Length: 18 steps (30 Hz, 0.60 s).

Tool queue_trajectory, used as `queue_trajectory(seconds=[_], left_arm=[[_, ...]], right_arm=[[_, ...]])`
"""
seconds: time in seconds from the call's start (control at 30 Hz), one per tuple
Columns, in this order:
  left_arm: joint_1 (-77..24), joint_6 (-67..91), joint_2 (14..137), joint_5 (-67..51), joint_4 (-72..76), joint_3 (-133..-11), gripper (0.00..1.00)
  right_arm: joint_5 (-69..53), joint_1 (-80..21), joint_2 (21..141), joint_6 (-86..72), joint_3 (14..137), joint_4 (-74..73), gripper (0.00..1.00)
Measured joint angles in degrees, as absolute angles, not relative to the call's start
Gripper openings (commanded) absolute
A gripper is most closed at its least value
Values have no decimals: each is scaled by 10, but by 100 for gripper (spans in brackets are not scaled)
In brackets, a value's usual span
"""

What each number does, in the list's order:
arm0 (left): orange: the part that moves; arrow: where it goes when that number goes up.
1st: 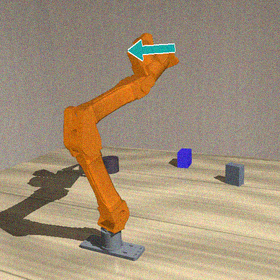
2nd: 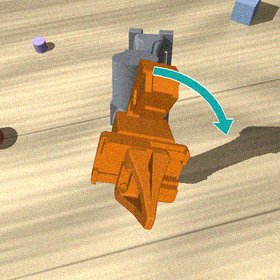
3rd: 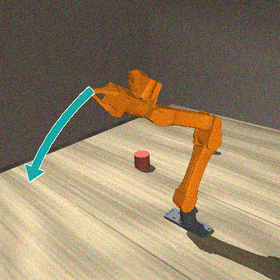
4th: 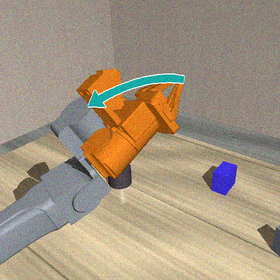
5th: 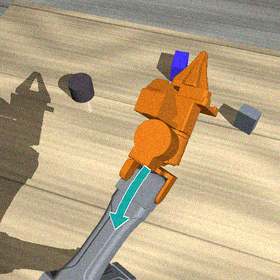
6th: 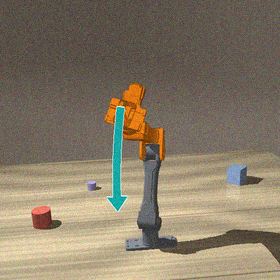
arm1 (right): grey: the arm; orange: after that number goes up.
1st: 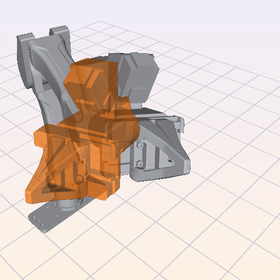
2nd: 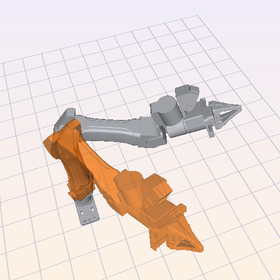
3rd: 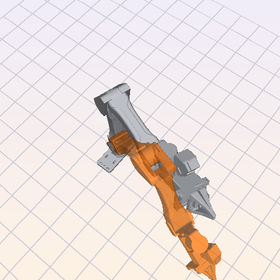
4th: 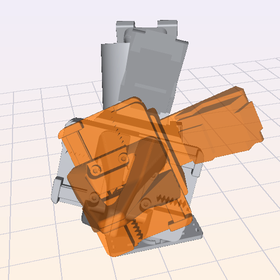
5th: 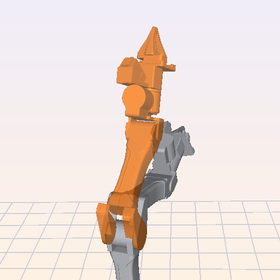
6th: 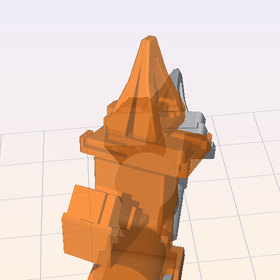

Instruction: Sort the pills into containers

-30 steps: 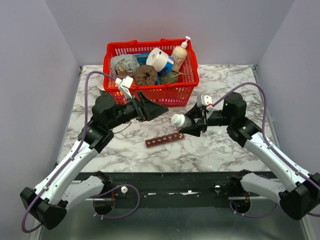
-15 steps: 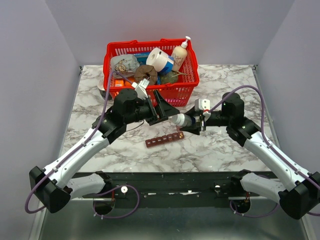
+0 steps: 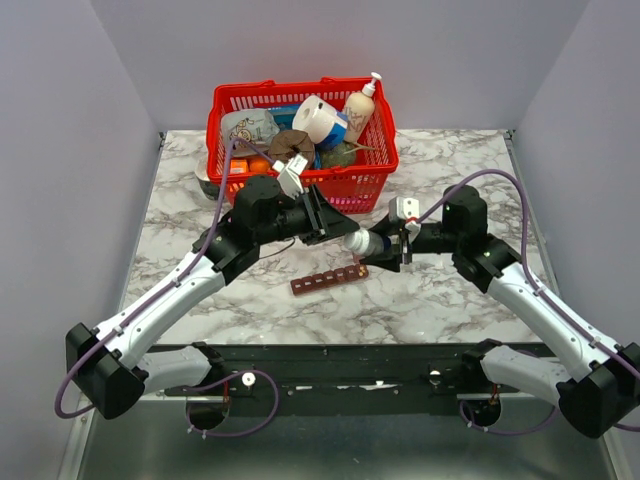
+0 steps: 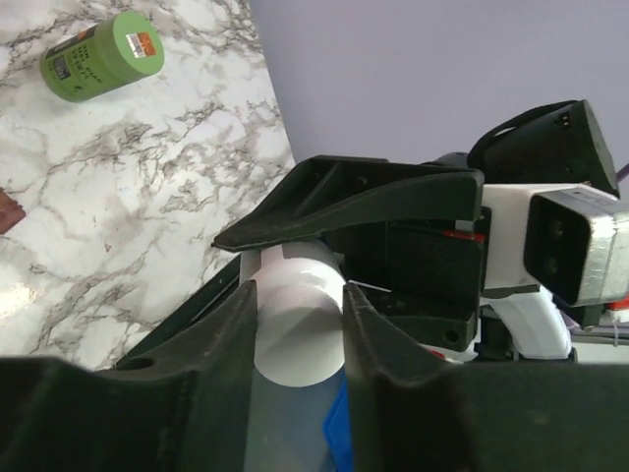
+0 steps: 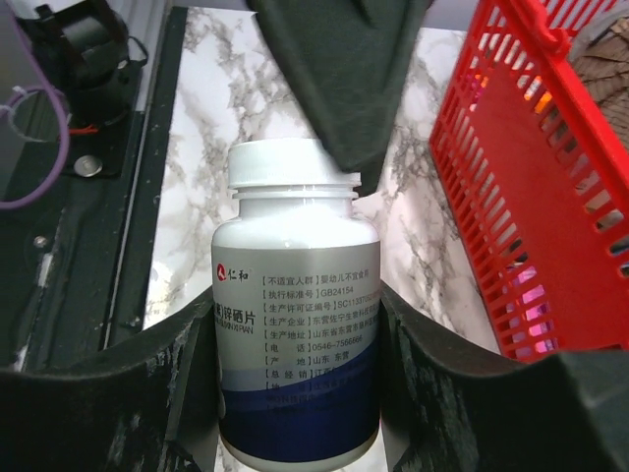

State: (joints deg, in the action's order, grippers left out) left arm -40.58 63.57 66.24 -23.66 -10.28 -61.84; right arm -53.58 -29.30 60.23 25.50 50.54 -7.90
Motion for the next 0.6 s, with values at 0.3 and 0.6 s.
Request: queue_trajectory(seconds=[0.3,0.6], left_arm=[[-398,548,679,-290,-73,-620,74],[-380,547,688,-354,-65,-605,91]], right_arm=[[-541,-294,602,220,505,-96,0],[-539,-295,602,202,505,-76,1]])
